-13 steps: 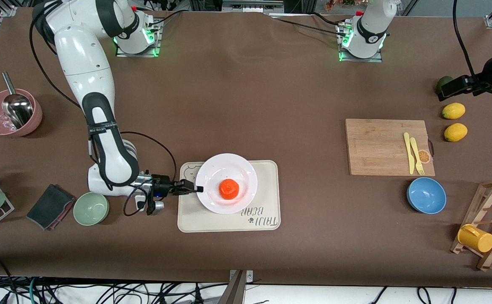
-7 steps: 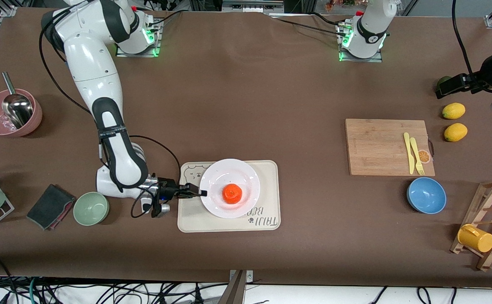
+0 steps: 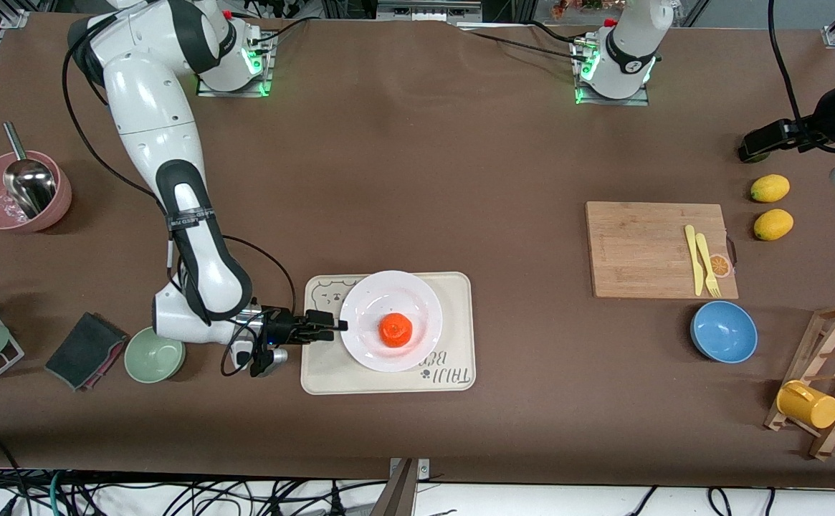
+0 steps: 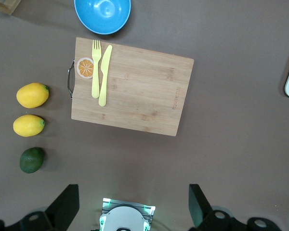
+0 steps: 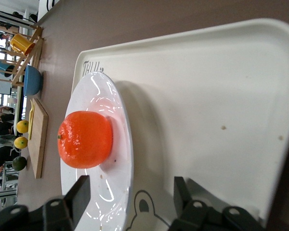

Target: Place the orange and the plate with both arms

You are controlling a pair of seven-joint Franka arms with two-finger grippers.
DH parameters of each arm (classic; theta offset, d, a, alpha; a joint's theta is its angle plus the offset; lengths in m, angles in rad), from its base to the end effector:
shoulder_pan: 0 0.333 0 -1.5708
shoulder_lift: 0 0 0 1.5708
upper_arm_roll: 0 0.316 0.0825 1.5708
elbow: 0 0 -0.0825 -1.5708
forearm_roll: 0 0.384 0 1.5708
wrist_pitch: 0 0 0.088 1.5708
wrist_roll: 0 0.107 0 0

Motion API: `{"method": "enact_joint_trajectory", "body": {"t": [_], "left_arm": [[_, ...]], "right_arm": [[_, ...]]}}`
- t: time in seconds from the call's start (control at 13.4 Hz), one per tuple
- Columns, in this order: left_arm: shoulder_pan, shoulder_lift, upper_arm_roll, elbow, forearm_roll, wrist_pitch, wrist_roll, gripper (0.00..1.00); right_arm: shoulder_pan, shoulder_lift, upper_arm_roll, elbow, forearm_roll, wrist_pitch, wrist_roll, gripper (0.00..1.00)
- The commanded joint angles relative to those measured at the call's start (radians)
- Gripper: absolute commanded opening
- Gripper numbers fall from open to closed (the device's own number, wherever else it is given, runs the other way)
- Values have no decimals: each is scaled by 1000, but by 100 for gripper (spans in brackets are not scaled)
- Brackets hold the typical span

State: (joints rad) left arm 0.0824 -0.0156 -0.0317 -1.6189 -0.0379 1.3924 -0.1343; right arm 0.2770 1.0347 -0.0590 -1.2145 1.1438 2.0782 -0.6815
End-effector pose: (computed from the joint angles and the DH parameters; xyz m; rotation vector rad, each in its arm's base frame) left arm 0.5273 0.0220 0.5973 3.0828 0.2817 -0.3298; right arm 0.7201 0.2195 0.1479 -2.2323 -0.2699 -0.0746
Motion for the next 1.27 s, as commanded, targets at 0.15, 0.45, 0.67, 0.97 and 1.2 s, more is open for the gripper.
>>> {"method": "enact_joint_trajectory", "body": {"t": [0.15,0.45,0.67,0.97,1.2], "left_arm": [[5,6,-4,20,-28,-20,12,100],[5,6,-4,20,-28,-20,12,100],[5,8,-4,20,-28,-15,10,100],[5,8,-4,22,-28,-15,10,100],[7,8,-4,20,-28,-15,10,100]], "right_arm": [[1,-102,-1,0,-276,-21,178,100],[5,-223,-2,-3,-658,-94,307,100],[-1,-330,-10,-3,-853,-243,361,100],[5,-470,-39,-2,-1056,-476,439,100],[1,-592,-56,-63,-1079,-569,444,100]]}}
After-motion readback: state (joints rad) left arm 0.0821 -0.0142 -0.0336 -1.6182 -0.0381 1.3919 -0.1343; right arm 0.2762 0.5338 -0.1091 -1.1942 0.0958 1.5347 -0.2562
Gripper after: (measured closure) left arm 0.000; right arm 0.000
